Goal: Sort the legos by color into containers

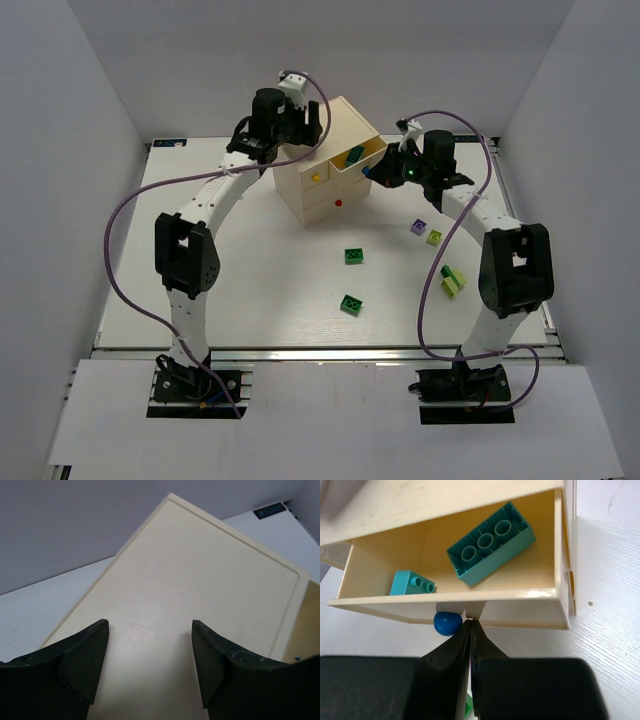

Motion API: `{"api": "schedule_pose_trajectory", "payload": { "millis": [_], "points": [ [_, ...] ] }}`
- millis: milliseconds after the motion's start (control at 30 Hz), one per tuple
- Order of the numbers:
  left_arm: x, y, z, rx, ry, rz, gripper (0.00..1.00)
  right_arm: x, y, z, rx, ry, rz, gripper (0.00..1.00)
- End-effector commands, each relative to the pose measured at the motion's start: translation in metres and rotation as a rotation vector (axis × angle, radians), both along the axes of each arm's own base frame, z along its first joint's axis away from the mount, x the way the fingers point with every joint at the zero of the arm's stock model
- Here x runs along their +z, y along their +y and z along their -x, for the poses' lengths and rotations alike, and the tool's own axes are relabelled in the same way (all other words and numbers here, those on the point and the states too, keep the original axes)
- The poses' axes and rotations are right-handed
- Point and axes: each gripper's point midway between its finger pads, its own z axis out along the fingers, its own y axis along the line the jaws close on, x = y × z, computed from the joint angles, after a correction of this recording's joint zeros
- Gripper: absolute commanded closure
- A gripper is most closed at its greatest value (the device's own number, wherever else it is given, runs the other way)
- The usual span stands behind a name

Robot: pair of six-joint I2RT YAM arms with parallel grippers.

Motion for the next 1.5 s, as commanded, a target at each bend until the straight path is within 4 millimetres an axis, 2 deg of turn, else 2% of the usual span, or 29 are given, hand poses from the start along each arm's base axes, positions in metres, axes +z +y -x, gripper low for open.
{"api": "schedule_pose_trajectory", "payload": {
  "millis": [0, 33, 100, 133, 167, 300, 400, 500, 533, 700, 933, 967, 1167, 1467],
  "points": [
    [0.035, 0.014, -0.019, 0.071, -0.083, 0.071, 0.23, 0.047, 0.007, 0.002, 0.032, -0.166, -0.029, 0.93],
    [0.042, 0.016, -0.025, 0.072, -0.113, 0.083, 0.22, 0.047, 0.007, 0.002, 0.033, -0.166, -0.03, 0.93],
    [0.039, 0.015, -0.031, 0.067, -0.135, 0.067, 0.21, 0.046, 0.007, 0.003, 0.038, -0.161, -0.032, 0.92],
    [0.046, 0.013, -0.034, 0.059, -0.162, 0.072, 0.21, 0.046, 0.007, 0.003, 0.04, -0.16, -0.033, 0.92],
    [0.042, 0.017, -0.041, 0.063, -0.169, 0.058, 0.2, 0.046, 0.008, 0.004, 0.044, -0.16, -0.034, 0.91],
    [0.046, 0.023, -0.049, 0.08, -0.204, 0.05, 0.19, 0.041, 0.008, 0.003, 0.047, -0.153, -0.03, 0.87],
    [0.034, 0.03, -0.057, 0.066, -0.193, 0.025, 0.16, 0.038, 0.009, 0.002, 0.053, -0.147, -0.029, 0.86],
    [0.015, 0.023, -0.053, 0.017, -0.147, 0.008, 0.17, 0.04, 0.01, -0.001, 0.055, -0.156, -0.031, 0.86],
    [0.008, 0.026, -0.055, 0.012, -0.129, 0.003, 0.17, 0.041, 0.011, -0.001, 0.057, -0.159, -0.033, 0.86],
    [-0.009, 0.014, -0.044, -0.102, -0.068, 0.002, 0.2, 0.043, 0.015, -0.008, 0.056, -0.152, -0.052, 0.86],
    [-0.029, 0.004, -0.032, -0.217, -0.026, -0.04, 0.22, 0.045, 0.022, -0.021, 0.06, -0.162, -0.061, 0.86],
    [-0.032, 0.009, -0.033, -0.215, -0.019, -0.042, 0.22, 0.044, 0.024, -0.022, 0.068, -0.157, -0.061, 0.86],
    [-0.049, 0.001, -0.028, -0.269, 0.024, -0.035, 0.22, 0.04, 0.033, -0.037, 0.081, -0.154, -0.064, 0.86],
    [-0.068, -0.006, -0.024, -0.33, 0.057, -0.041, 0.22, 0.039, 0.047, -0.044, 0.134, -0.187, -0.048, 0.82]
  ]
}}
